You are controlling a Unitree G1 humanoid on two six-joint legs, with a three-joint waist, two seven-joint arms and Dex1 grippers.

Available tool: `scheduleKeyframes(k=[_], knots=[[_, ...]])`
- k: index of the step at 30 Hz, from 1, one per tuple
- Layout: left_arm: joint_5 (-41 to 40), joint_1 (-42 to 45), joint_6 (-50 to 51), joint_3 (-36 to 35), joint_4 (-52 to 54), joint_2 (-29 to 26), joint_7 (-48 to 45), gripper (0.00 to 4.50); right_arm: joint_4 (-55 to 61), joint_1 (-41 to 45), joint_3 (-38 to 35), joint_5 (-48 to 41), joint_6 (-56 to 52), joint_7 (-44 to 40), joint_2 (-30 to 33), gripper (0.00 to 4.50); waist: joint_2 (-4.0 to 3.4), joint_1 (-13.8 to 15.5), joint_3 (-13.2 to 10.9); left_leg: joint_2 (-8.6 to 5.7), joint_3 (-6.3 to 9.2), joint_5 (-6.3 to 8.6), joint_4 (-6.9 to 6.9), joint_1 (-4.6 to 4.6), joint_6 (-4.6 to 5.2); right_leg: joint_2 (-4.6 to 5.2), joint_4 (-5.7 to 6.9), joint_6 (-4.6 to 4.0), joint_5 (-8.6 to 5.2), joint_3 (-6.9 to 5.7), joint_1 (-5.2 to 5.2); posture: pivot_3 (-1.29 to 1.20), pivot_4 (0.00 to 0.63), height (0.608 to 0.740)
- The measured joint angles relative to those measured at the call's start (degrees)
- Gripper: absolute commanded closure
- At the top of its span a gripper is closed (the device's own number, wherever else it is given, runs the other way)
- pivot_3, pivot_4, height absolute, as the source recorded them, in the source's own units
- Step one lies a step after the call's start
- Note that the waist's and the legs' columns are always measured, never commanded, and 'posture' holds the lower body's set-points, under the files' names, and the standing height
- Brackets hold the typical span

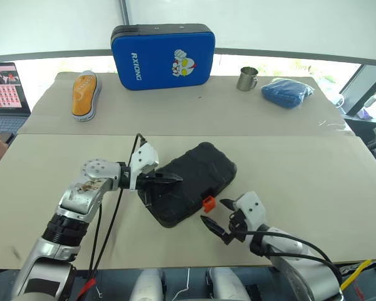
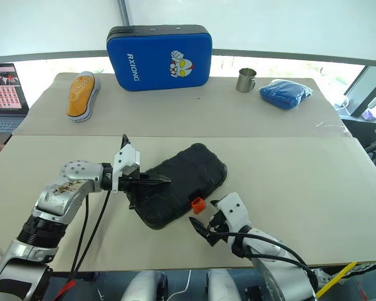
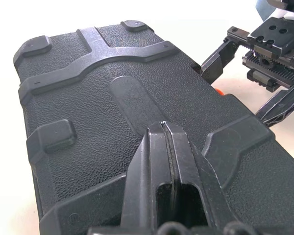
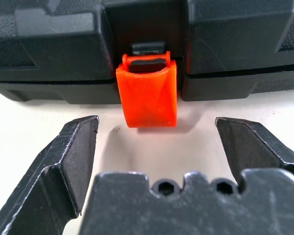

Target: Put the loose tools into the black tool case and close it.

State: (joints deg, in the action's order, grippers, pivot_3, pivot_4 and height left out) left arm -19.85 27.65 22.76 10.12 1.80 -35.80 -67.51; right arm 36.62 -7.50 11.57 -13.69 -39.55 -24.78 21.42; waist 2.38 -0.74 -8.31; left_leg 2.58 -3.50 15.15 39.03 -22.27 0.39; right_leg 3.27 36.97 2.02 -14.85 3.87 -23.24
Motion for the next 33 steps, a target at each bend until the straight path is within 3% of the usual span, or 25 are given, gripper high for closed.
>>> scheduleKeyframes(k=[2, 4, 9, 33], knots=[[0.00, 0.01, 0.18, 0.00, 0.02, 0.00, 0.04, 4.50, -0.02, 0.21, 0.35, 0.00, 0.00, 0.04, -0.32, 0.88, 0.00, 0.00, 0.00, 0.00, 0.00, 0.00, 0.00, 0.00, 0.00, 0.00, 0.00, 0.00, 0.00, 0.00, 0.00, 0.00, 0.150, 0.740], [0.00, 0.08, 0.44, 0.00, 0.06, 0.00, 0.09, 4.50, -0.04, 0.46, 0.75, 0.00, 0.00, 0.07, -0.45, 1.74, 0.00, 0.00, 0.00, 0.00, 0.00, 0.00, 0.00, 0.00, 0.00, 0.00, 0.00, 0.00, 0.00, 0.00, 0.00, 0.00, 0.150, 0.740], [0.02, 0.12, 1.16, -0.01, 0.37, -0.14, 0.30, 4.50, -0.32, 0.98, 0.94, 0.03, 0.02, 0.34, -0.95, 3.31, 0.00, -0.03, 0.00, 0.01, 0.01, 0.00, 0.00, 0.00, 0.00, -0.01, 0.00, 0.00, 0.00, 0.00, 0.00, 0.00, 0.150, 0.740], [0.67, -0.42, 1.05, 0.27, 1.56, -0.78, 0.49, 4.50, -2.34, -0.50, -1.43, -0.53, 10.68, -5.01, 0.71, 3.31, -0.01, -0.11, 0.00, 0.01, 0.00, 0.00, -0.02, 0.00, 0.00, -0.01, 0.00, -0.01, -0.01, 0.00, -0.02, 0.00, 0.150, 0.740]])
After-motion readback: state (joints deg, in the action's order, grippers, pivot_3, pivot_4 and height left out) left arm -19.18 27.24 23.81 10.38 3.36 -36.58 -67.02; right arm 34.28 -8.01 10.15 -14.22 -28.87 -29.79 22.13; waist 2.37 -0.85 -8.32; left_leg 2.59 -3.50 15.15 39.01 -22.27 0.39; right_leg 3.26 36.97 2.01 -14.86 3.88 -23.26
